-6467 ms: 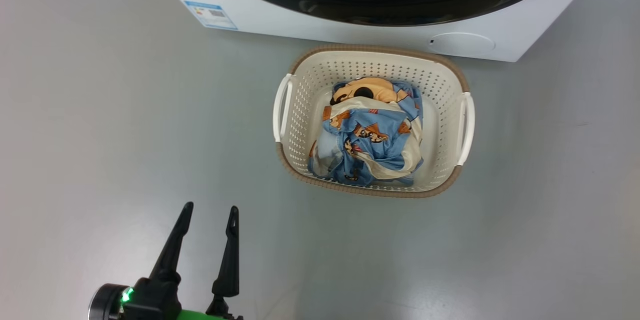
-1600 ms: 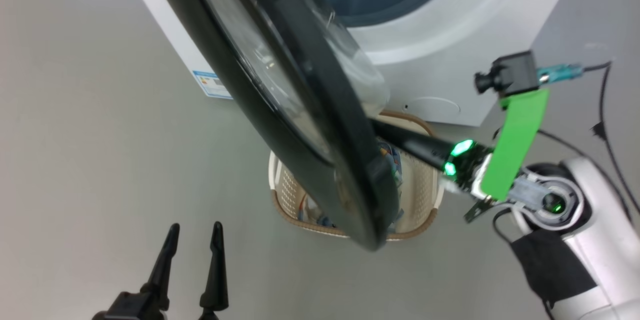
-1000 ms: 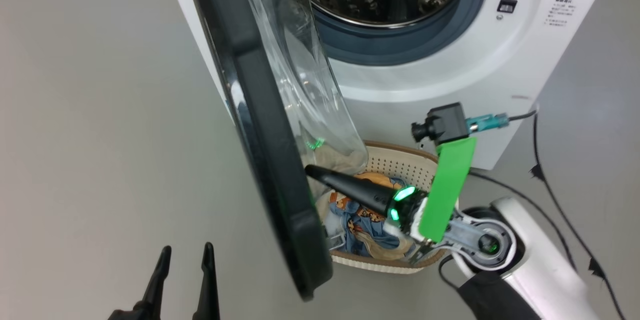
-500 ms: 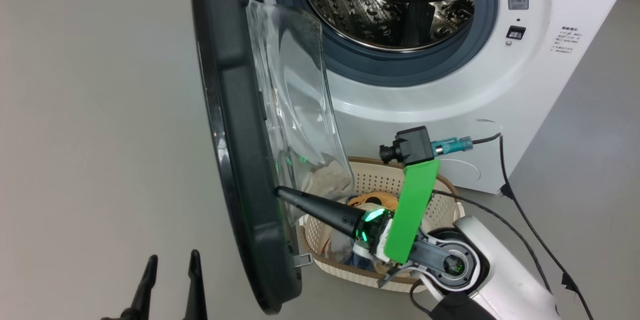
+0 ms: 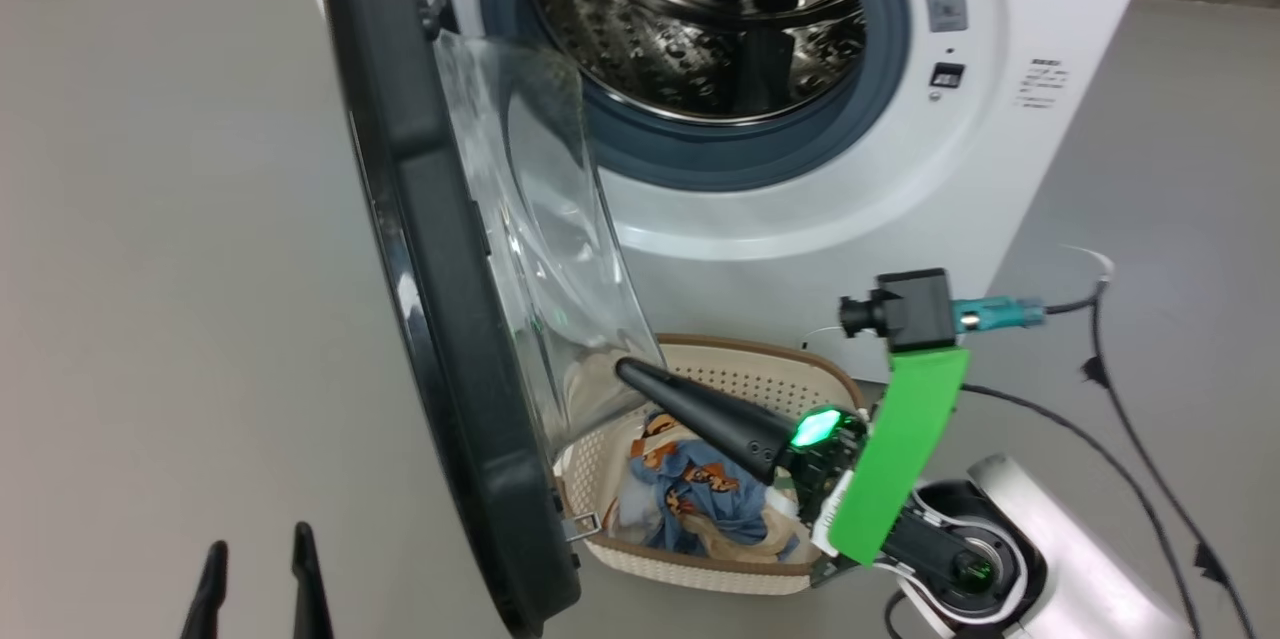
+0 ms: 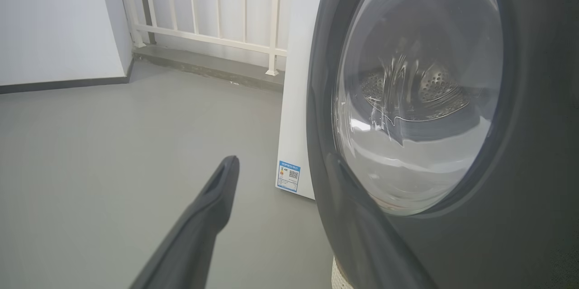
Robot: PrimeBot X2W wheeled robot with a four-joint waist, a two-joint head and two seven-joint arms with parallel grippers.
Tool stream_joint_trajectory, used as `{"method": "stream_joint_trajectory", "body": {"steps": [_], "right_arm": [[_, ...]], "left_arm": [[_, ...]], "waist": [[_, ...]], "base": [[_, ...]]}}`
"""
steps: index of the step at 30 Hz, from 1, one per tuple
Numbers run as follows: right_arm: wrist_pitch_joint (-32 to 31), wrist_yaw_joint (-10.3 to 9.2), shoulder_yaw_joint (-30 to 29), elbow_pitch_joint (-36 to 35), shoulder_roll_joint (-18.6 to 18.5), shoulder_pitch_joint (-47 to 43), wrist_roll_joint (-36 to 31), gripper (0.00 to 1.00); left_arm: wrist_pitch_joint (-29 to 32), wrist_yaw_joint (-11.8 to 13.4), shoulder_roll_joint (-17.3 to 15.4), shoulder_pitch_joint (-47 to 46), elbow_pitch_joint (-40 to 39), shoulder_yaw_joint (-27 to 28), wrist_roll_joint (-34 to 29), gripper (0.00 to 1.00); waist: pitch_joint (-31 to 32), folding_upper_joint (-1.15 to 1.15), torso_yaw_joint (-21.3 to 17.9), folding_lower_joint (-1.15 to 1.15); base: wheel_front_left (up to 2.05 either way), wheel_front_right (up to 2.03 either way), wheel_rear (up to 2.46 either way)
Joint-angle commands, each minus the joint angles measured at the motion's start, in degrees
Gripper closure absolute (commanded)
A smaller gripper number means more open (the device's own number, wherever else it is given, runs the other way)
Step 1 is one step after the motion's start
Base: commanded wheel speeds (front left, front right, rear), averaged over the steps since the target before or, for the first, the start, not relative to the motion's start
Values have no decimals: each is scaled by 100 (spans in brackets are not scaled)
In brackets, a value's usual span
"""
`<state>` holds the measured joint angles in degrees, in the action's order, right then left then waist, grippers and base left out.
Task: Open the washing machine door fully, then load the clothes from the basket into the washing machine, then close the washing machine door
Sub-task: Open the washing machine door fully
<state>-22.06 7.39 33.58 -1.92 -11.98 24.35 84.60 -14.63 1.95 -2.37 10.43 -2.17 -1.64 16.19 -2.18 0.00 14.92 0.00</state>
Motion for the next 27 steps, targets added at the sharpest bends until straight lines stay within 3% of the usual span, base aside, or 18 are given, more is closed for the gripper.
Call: {"method": "stream_joint_trajectory", "body": {"steps": [1,7,16,23,27], "right_arm": [[308,10,118,-288,-96,-71,-182,0],[1544,10,537,-404,-785,-184,-855,0],[3525,10,1236,282,-1940,-321,-1952,0],[3701,10,488,758,-2063,-689,-2636,0],[3703,10,-460,838,-1898,-1318,-3467,0]], "left_arm": [[-37,-32,-51,-55,-91,281,-60,0],[-37,-71,-51,37,-27,521,-98,0],[-37,-151,-51,149,-17,836,-183,0],[-37,-193,-51,255,-38,944,-224,0],[-37,-205,-51,280,-56,1010,-222,0]], "waist": [[128,0,-196,0],[245,0,-481,0],[332,0,-834,0],[359,0,-1028,0],[390,0,-1068,0]], "base": [[0,0,0],[0,0,0],[0,0,0],[0,0,0],[0,0,0]]}}
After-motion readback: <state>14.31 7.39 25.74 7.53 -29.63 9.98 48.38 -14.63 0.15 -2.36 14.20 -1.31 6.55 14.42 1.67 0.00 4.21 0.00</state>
